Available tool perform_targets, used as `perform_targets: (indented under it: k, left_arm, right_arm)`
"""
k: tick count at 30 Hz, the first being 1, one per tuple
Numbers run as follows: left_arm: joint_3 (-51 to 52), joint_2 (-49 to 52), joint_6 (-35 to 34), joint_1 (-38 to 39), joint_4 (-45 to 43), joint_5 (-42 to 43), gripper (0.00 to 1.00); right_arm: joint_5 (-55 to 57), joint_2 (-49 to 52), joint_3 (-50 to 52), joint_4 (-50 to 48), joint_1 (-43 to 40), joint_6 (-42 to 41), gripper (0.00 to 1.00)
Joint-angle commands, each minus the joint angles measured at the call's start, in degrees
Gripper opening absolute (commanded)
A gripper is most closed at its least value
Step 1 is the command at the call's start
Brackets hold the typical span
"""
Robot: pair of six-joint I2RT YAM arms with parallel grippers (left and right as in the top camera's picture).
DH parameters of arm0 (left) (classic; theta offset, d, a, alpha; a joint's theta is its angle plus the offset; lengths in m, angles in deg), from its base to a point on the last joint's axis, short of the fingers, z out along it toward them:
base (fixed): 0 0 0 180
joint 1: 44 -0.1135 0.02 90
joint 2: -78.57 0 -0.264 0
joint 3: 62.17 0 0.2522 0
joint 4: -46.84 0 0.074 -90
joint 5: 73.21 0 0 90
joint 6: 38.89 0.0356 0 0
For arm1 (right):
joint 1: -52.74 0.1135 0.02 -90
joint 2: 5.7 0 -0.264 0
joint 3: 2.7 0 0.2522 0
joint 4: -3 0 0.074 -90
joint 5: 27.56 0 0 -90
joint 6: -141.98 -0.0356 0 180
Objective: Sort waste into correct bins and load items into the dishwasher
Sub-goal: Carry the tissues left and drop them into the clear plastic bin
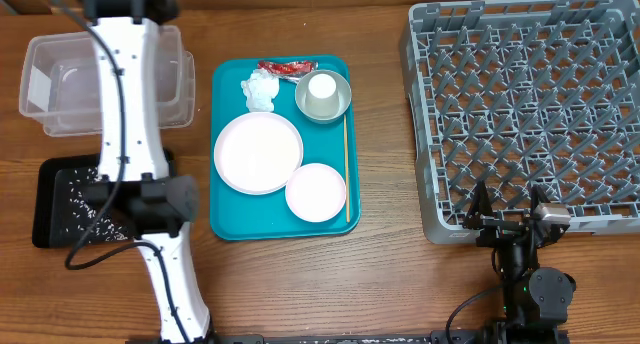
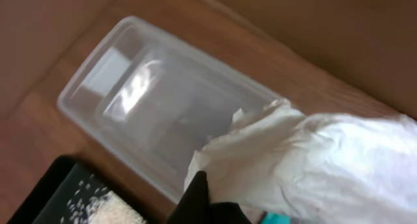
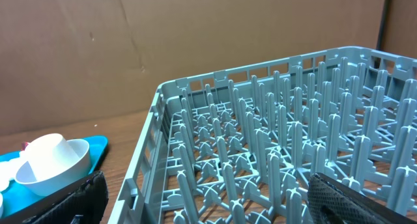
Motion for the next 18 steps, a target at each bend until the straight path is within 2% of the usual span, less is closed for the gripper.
perform_targets:
  k: [1, 7, 9, 10, 11, 12, 13, 18]
  left_arm:
    - [1.92, 2.95, -5.6, -3.37, 0.5, -0.9, 0.1]
    - [2.73, 6.16, -5.6, -8.48, 1.86, 2.84, 0.11]
    - [2.73, 6.36, -5.57, -9.46, 2.08, 4.98, 0.17]
    - [2.73, 6.36, -5.55, -9.81, 2.1, 6.43, 0.3]
    - [2.71, 6.36, -5.53, -10.01, 2.1, 7.37, 0.52]
    - [2.71, 6.25, -5.53, -10.08, 2.08, 8.66, 0.84]
    - [2.71, 6.1, -5.4, -10.05, 2.1, 9.81, 1.0]
    - [2.43, 5.46, -1.68, -9.25, 2.49, 21.29, 1.0]
  right_arm:
    - [-0.26, -0.52, 0.59, -0.37, -0.09, 0.0, 1.0]
    - [-0.26, -0.52, 0.59, -0.37, -0.09, 0.0, 1.0]
    - [-0.26, -0.52, 0.59, -0.37, -0.09, 0.0, 1.0]
    - [-0.26, -0.52, 0.59, -0.37, -0.09, 0.0, 1.0]
    - [-0.26, -0.52, 0.59, -0.37, -0.09, 0.0, 1.0]
    - [-0.26, -0.52, 0.59, -0.37, -0.09, 0.0, 1.0]
    - [-0.26, -0.52, 0.59, -0.37, -0.09, 0.0, 1.0]
    - [-0.26, -0.52, 0.59, -0.37, -0.09, 0.0, 1.0]
